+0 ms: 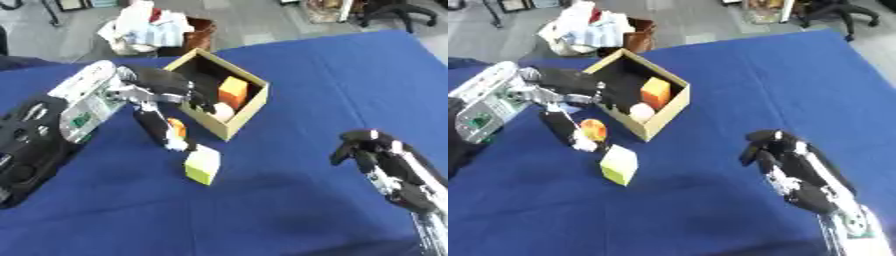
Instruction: Pick up objects on the table and place them in the box.
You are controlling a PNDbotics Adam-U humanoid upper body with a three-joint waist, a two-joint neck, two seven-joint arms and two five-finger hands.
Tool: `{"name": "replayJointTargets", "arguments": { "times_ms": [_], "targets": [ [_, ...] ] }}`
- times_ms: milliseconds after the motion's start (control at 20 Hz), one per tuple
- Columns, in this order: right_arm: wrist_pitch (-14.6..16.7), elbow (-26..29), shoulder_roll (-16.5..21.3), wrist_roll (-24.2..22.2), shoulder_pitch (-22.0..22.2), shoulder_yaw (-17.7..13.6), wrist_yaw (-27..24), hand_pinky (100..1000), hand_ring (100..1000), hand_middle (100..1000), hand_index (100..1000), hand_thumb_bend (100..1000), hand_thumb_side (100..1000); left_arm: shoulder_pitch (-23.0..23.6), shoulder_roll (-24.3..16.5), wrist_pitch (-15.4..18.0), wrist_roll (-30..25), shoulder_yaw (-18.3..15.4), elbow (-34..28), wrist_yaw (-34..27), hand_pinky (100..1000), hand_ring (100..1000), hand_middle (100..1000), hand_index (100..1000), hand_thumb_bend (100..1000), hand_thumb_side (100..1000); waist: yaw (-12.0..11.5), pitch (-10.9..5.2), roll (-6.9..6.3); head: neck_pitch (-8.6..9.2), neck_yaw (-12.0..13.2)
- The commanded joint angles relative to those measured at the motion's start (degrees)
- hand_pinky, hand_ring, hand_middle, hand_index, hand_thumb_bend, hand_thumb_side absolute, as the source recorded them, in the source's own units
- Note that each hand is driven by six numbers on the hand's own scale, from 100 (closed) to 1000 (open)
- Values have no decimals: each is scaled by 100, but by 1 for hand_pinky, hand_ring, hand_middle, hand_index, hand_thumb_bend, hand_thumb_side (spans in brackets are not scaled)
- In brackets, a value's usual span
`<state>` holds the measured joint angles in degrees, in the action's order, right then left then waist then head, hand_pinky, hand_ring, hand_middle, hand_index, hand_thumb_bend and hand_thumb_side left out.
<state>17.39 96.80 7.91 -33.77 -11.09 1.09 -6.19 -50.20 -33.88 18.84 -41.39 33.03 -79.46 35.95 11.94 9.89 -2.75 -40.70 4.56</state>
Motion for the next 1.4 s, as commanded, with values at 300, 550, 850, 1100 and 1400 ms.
{"name": "replayJointTargets", "arguments": {
  "times_ms": [300,550,850,1100,1400],
  "targets": [
    [8,70,87,14,-61,-24,3,586,613,550,765,100,461,61,-4,322,-128,17,222,328,863,795,823,940,466,762,-9,-115,-34,34,24],
    [8,66,91,12,-60,-19,8,586,612,550,765,100,461,109,-19,478,-301,42,313,342,865,798,826,941,509,831,-17,-113,-36,33,18],
    [12,54,92,17,-61,-18,14,586,612,549,765,100,459,168,57,609,-438,65,545,458,864,798,826,940,552,894,-25,-109,-27,14,27],
    [16,48,89,18,-63,-16,16,586,612,549,765,100,459,191,174,755,-522,85,756,529,861,793,811,930,522,871,-24,-103,-20,7,34],
    [18,42,82,22,-69,-14,21,586,612,548,765,100,459,224,291,851,-529,80,879,566,861,791,796,920,497,864,-19,-99,-14,-13,31]
  ]
}}
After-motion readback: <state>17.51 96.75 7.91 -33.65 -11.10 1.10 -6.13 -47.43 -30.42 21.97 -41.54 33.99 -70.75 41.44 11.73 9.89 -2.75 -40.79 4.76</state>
